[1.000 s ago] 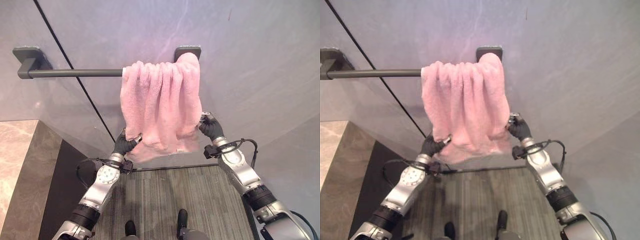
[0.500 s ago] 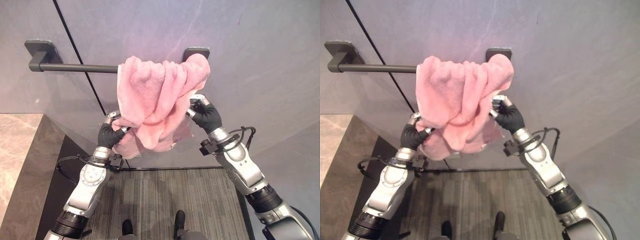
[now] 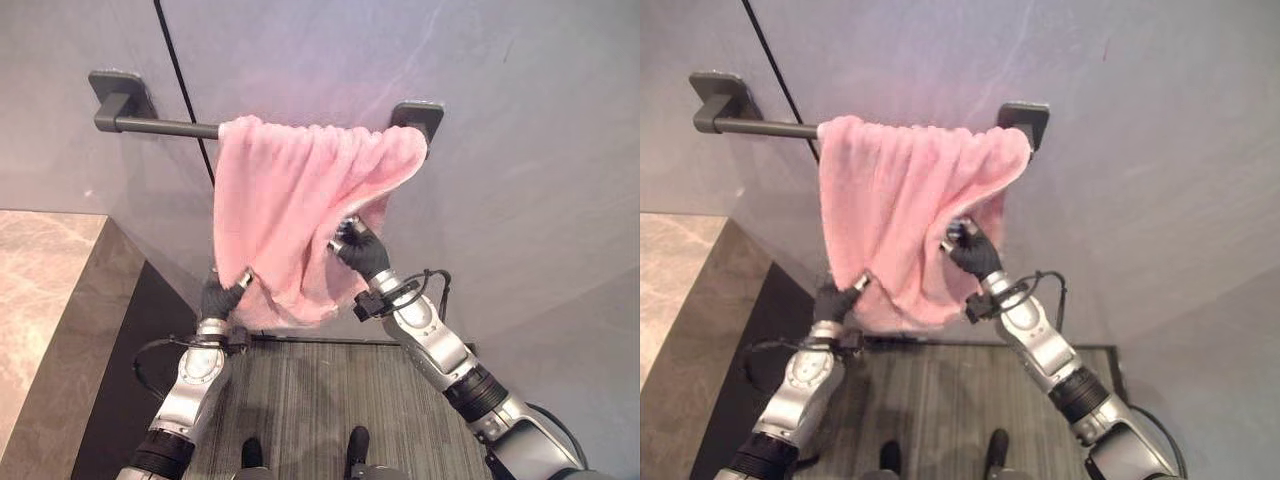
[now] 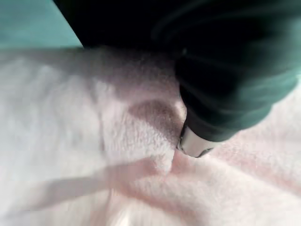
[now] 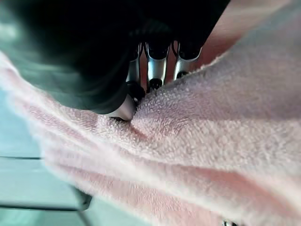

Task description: Put brush and paste in cup on sink, flatten towel.

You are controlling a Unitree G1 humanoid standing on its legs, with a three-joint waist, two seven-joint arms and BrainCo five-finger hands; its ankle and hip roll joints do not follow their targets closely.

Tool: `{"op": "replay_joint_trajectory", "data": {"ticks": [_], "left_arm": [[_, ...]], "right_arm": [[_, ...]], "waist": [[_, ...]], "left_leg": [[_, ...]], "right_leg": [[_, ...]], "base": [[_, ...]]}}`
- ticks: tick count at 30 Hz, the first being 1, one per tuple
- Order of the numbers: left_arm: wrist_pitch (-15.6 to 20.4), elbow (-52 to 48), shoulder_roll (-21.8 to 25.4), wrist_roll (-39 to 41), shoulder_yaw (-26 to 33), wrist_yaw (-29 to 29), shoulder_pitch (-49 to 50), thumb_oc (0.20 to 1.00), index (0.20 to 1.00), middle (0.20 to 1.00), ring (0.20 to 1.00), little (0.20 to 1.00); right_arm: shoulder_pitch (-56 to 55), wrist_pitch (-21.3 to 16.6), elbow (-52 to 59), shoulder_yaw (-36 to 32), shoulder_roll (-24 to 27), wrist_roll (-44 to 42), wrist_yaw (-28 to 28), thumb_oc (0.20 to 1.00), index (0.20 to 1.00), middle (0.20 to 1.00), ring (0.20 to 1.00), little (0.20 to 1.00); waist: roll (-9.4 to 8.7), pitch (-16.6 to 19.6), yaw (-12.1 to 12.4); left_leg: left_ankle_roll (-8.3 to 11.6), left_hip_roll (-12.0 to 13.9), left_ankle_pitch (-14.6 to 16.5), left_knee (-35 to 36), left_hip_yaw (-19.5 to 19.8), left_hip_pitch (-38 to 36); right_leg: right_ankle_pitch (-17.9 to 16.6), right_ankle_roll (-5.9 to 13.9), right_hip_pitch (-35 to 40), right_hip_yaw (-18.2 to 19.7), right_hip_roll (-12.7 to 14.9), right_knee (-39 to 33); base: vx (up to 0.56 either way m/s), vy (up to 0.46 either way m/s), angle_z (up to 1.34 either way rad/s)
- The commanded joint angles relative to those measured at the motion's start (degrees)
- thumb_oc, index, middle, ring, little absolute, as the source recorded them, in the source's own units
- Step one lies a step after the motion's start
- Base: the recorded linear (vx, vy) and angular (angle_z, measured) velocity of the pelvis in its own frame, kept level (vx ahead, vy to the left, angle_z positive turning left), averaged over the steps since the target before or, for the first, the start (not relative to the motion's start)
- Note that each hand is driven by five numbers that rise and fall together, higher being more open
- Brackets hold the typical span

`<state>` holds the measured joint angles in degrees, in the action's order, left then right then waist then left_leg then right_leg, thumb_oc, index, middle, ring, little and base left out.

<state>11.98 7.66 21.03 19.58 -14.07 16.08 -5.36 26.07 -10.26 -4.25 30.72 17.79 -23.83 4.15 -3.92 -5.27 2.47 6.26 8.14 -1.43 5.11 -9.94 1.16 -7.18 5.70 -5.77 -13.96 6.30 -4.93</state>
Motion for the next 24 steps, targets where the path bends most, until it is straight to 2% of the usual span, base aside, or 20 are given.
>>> {"op": "replay_joint_trajectory", "data": {"ticks": [1,7,12,20,24], "left_arm": [[3.5,-6.8,2.8,-1.6,1.2,0.8,-2.5,0.200,0.200,0.200,0.200,0.200],[7.9,-20.3,3.1,0.7,6.5,2.4,-3.0,0.200,0.200,0.200,0.200,0.200],[10.7,-29.7,3.2,-1.4,10.9,5.3,-2.3,0.200,0.200,0.200,0.200,0.200],[11.2,-30.1,3.3,-5.0,13.3,9.1,-0.3,0.200,0.200,0.200,0.200,0.200],[9.5,-24.7,2.8,-4.6,12.6,9.3,2.3,0.200,0.200,0.200,0.200,0.200]], "right_arm": [[3.5,-3.6,7.7,-2.1,-0.6,1.2,0.3,0.200,0.200,0.200,0.200,0.200],[5.3,-6.7,19.3,-4.3,0.2,-0.1,-0.1,0.200,0.200,0.200,0.200,0.200],[7.1,-8.1,26.6,-3.9,0.5,-1.5,-1.2,0.200,0.200,0.200,0.200,0.200],[7.7,-7.1,25.0,-2.1,1.8,-1.8,-0.7,0.200,0.200,0.200,0.200,0.200],[4.2,-5.4,19.6,-1.1,1.8,-2.4,-0.6,0.200,0.200,0.200,0.200,0.200]], "waist": [[-1.59,1.0,0.6],[-1.85,1.7,0.2],[-2.18,2.1,-0.1],[-2.56,2.1,0.4],[-2.45,1.7,0.9]], "left_leg": [[-0.85,-1.2,-1.8,-0.1,-0.8,-1.0],[-0.56,-1.2,-1.5,-0.1,-1.0,-1.2],[-0.48,-1.1,-1.2,-0.1,-1.4,-1.5],[-0.52,-1.2,-1.1,-0.1,-1.6,-1.6],[-0.74,-1.3,-1.2,-0.1,-1.4,-1.5]], "right_leg": [[-0.9,4.31,3.6,2.1,4.0,-0.1],[-0.8,4.47,3.8,2.1,4.1,-0.1],[-0.7,4.60,3.7,2.4,4.1,-0.1],[-0.7,4.66,3.6,2.5,4.2,-0.1],[-0.7,4.55,3.7,2.5,4.4,-0.1]], "base": [[0.00,0.000,0.00],[0.00,0.000,0.00],[0.00,0.000,0.00],[0.00,0.000,0.00],[0.00,0.000,0.00]]}}
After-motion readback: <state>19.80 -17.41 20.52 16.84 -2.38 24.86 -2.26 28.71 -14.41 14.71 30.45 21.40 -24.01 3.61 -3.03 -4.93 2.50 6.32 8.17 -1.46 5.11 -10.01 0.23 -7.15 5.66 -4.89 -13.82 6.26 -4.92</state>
